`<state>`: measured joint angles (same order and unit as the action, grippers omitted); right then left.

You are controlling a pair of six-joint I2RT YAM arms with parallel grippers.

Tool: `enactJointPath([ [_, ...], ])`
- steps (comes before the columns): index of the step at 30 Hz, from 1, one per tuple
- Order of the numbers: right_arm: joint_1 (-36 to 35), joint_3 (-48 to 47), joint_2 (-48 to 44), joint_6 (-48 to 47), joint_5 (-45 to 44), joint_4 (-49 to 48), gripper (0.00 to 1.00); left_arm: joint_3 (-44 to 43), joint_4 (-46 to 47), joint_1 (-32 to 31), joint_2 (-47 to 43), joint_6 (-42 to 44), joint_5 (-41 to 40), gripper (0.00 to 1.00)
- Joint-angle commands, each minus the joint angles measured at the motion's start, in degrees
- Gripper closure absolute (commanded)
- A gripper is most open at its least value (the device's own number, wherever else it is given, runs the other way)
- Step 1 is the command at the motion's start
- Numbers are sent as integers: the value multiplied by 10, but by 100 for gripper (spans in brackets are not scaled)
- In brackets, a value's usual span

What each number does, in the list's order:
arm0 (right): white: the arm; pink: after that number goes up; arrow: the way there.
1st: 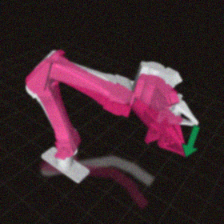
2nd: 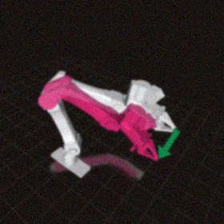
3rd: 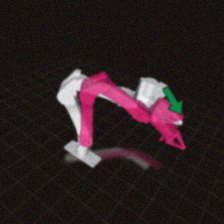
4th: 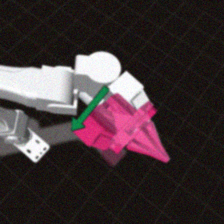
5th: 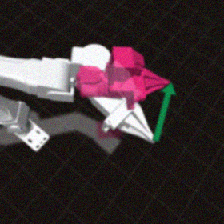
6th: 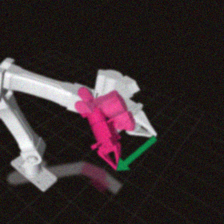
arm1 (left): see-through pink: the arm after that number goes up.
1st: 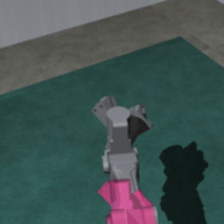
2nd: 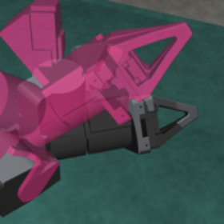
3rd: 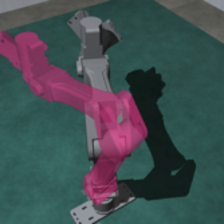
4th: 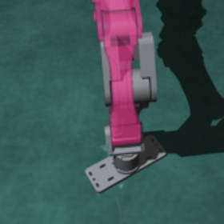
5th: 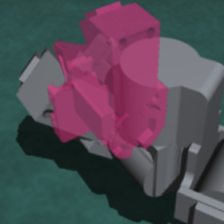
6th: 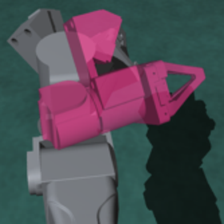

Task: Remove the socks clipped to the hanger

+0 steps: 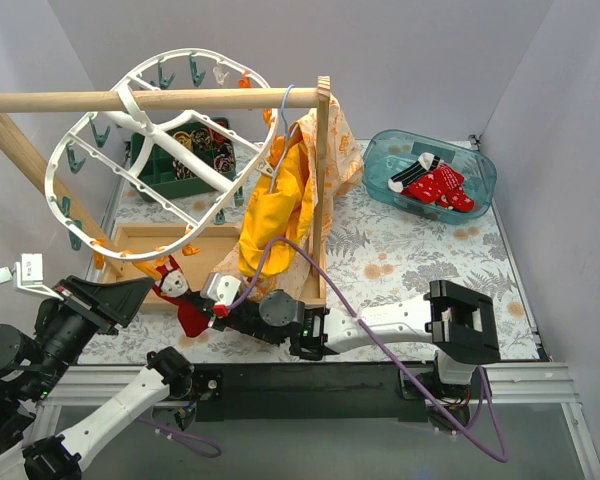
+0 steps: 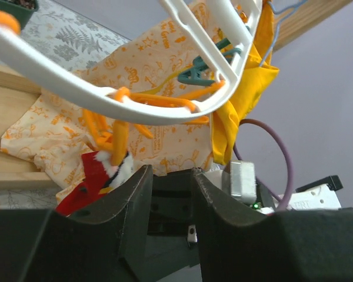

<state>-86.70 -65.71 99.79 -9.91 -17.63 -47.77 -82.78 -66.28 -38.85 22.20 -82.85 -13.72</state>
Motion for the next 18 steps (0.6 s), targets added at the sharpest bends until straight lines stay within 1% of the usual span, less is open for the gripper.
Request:
enactJointPath([
  [1, 3, 6, -39, 25, 51, 7, 99, -11, -63, -2, 5, -38, -71, 70],
  [5, 5, 7, -47, 32, 66, 14, 99, -11, -74, -2, 3, -70, -97, 58],
  [6, 5, 6, -49, 34, 74, 16, 99, -6, -77, -2, 1, -78, -109, 52],
  [9, 7, 2, -50, 38, 87, 20, 99, 16, -72, -2, -9, -86, -126, 47],
  [11, 7, 1, -50, 41, 95, 22, 99, 33, -41, -2, -21, -84, -134, 46],
  [12, 7, 0, -51, 41, 101, 23, 99, 50, -24, -2, -25, -66, -134, 46],
  [13, 7, 0, -51, 42, 102, 22, 99, 56, 9, -2, -29, -61, -138, 47],
  [16, 6, 1, -52, 42, 106, 29, 99, 75, 66, -2, -35, -38, -138, 47],
  [18, 7, 3, -57, 43, 108, 34, 99, 84, 83, -2, -32, -32, -136, 48],
])
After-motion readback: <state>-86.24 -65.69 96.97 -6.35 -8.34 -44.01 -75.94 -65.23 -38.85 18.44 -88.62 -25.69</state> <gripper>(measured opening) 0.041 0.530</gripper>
